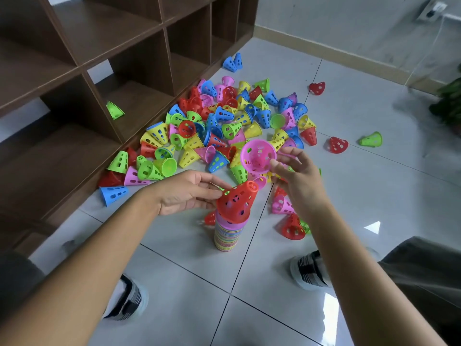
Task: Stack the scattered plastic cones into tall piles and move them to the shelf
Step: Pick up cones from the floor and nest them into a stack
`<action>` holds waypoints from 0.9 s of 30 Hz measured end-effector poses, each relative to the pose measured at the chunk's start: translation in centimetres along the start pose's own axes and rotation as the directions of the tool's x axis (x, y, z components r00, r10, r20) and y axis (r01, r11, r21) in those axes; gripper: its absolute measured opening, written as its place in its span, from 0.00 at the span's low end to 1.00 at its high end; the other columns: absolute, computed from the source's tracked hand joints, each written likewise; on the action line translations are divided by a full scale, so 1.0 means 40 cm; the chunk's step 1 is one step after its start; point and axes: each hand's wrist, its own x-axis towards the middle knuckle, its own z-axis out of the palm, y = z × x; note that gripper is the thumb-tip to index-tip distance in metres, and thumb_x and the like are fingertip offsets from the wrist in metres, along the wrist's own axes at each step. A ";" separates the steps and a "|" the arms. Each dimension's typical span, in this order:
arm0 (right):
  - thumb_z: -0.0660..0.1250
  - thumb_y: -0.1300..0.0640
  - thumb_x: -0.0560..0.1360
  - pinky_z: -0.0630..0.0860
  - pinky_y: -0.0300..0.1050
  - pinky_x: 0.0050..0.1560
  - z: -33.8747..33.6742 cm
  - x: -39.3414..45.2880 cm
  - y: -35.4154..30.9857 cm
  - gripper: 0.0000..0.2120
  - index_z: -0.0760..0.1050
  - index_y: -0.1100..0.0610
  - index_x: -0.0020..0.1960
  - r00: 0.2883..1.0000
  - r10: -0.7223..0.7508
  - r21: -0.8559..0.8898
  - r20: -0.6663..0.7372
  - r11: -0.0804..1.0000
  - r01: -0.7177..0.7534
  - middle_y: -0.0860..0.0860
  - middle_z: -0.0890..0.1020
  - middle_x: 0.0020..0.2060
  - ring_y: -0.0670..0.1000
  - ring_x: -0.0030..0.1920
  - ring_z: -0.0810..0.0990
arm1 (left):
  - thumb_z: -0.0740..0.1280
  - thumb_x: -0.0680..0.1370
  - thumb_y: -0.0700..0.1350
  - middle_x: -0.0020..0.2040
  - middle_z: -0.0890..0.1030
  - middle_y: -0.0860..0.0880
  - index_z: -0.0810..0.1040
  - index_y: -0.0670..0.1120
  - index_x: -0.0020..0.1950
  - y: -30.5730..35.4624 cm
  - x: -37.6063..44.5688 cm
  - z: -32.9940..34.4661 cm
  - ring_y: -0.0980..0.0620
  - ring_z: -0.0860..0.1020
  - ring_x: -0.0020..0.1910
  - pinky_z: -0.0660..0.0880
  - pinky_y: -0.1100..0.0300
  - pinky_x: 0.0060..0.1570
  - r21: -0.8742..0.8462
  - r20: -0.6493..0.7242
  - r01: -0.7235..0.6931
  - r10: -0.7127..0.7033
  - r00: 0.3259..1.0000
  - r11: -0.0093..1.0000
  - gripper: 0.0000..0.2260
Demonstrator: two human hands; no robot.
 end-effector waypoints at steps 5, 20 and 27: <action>0.76 0.66 0.71 0.81 0.43 0.41 0.019 -0.046 -0.077 0.15 0.75 0.60 0.53 0.966 -0.157 -0.339 0.206 0.914 0.221 0.52 0.82 0.49 0.50 0.43 0.82 | 0.72 0.75 0.42 0.56 0.83 0.38 0.81 0.39 0.61 0.013 -0.002 -0.004 0.46 0.80 0.49 0.79 0.55 0.53 0.177 -0.074 0.000 0.014 0.997 0.984 0.16; 0.75 0.56 0.74 0.78 0.37 0.49 0.091 -0.156 -0.136 0.15 0.75 0.46 0.56 0.782 0.000 -0.736 0.624 0.339 0.587 0.38 0.81 0.48 0.37 0.49 0.80 | 0.71 0.74 0.49 0.58 0.83 0.44 0.79 0.42 0.65 0.058 -0.005 0.069 0.53 0.80 0.55 0.76 0.64 0.49 0.170 -0.108 -0.201 0.220 0.969 0.965 0.21; 0.72 0.57 0.76 0.76 0.34 0.43 0.058 -0.125 -0.170 0.07 0.78 0.49 0.52 0.870 -0.116 -0.710 0.479 0.531 0.462 0.40 0.84 0.47 0.43 0.43 0.84 | 0.75 0.73 0.38 0.53 0.82 0.47 0.81 0.45 0.58 0.043 -0.030 0.042 0.53 0.79 0.52 0.77 0.58 0.55 0.314 0.022 -0.233 0.238 0.971 0.921 0.14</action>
